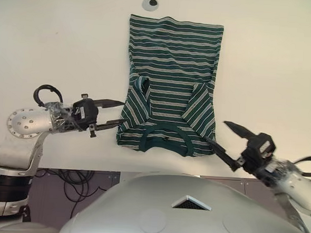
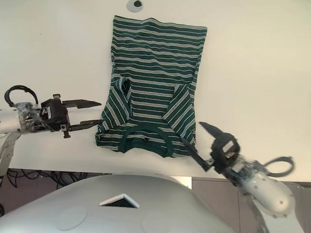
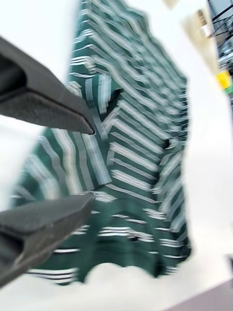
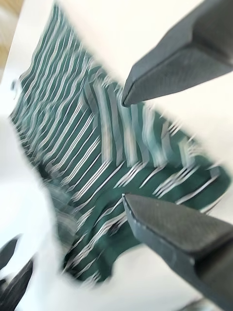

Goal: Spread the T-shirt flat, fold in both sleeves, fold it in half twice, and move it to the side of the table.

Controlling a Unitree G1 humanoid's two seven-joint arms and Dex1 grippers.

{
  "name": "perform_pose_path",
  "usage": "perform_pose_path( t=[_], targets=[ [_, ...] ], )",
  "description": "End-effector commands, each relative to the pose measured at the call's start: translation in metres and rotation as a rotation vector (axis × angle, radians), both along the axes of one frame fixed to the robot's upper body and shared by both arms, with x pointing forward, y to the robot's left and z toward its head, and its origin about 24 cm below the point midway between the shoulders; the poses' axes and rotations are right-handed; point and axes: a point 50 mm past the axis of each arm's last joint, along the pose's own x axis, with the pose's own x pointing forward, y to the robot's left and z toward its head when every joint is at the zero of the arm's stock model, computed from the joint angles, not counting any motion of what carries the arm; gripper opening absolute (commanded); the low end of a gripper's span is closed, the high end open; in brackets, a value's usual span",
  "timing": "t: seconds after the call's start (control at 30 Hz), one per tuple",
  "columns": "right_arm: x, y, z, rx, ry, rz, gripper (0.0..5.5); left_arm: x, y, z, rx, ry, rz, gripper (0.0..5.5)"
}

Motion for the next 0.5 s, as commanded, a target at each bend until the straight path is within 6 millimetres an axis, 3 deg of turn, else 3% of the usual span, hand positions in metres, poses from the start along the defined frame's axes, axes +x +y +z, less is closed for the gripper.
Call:
perform_pose_path(
  t=[0.03, 0.27, 0.5],
  targets=[
    [-0.003, -0.025, -0.005, -0.263, -0.052, 0.139, 3.93, 0.001, 0.02, -0.009, 0.197, -0.032, -0.034, 2.75],
    [-0.002, -0.021, -0.028, -0.427, -0.131, 0.302, 3.93, -0.006, 0.02, -0.016, 0.301, -0.076, -0.166, 2.75],
    [-0.003, 0.01, -0.063, -0.453, -0.17, 0.477, 3.93, -0.013, -0.003, -0.036, 0.309, -0.107, -0.287, 2.75]
  ],
)
